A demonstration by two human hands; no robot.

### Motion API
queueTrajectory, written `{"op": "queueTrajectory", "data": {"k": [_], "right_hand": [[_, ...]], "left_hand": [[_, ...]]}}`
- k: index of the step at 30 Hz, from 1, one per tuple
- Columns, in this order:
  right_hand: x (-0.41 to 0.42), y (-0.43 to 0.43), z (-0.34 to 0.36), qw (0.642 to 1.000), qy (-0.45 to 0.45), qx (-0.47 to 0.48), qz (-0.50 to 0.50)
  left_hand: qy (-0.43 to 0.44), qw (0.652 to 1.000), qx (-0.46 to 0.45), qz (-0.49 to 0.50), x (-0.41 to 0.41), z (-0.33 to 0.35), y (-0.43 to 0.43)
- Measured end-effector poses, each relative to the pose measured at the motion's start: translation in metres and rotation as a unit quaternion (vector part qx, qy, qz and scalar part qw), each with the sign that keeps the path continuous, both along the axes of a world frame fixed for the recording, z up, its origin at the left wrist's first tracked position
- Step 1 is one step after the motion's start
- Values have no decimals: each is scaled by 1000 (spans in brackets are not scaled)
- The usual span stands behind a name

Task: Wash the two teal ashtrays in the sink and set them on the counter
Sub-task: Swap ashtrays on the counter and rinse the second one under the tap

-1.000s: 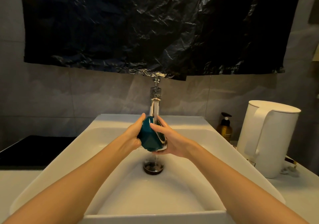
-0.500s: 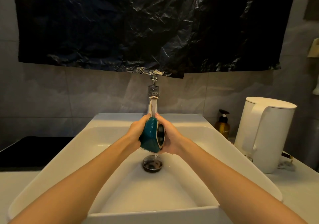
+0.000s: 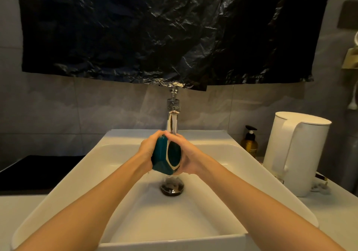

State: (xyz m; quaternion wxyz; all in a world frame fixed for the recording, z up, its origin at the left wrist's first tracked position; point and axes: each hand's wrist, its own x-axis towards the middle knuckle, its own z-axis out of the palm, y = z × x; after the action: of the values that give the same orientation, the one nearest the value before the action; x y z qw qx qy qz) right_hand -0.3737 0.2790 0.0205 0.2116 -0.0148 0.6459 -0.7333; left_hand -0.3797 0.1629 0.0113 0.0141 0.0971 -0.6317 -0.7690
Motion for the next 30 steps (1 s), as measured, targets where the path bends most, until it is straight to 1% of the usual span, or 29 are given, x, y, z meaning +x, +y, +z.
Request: {"op": "queueTrajectory", "data": {"k": [3,7,8,10,12,15,16,21,24,27,30], "right_hand": [[-8,12,1,998,-54,-20,17],[-18,17,-3,996,-61,-58,24],[-18,15,-5,997,-48,-50,33],[-17,12,-4,999,-4,-2,51],[-13,9,-2,999,7,25,43],[-12,15,0,997,-66,-31,39],[-15,18,-1,995,-74,-45,42],[-21,24,-9,993,-26,-51,107],[-18,28,-14,985,-5,-89,147],[-18,30,-16,981,-1,-136,138],[-14,23,-11,981,-28,-166,93]], "left_hand": [[0,1000,-14,-6,0,-1,2],[-13,1000,6,-27,3,2,-3],[-11,1000,7,-28,4,3,-5],[-13,1000,1,-27,5,3,-8],[-13,999,-7,-28,6,2,-9],[-19,999,-4,-44,10,4,-6],[-18,999,-1,-49,11,5,-5],[0,999,14,-52,13,9,-12],[8,997,33,-62,16,10,-17],[-1,997,42,-70,18,11,-17],[-13,995,65,-71,17,13,-15]]}}
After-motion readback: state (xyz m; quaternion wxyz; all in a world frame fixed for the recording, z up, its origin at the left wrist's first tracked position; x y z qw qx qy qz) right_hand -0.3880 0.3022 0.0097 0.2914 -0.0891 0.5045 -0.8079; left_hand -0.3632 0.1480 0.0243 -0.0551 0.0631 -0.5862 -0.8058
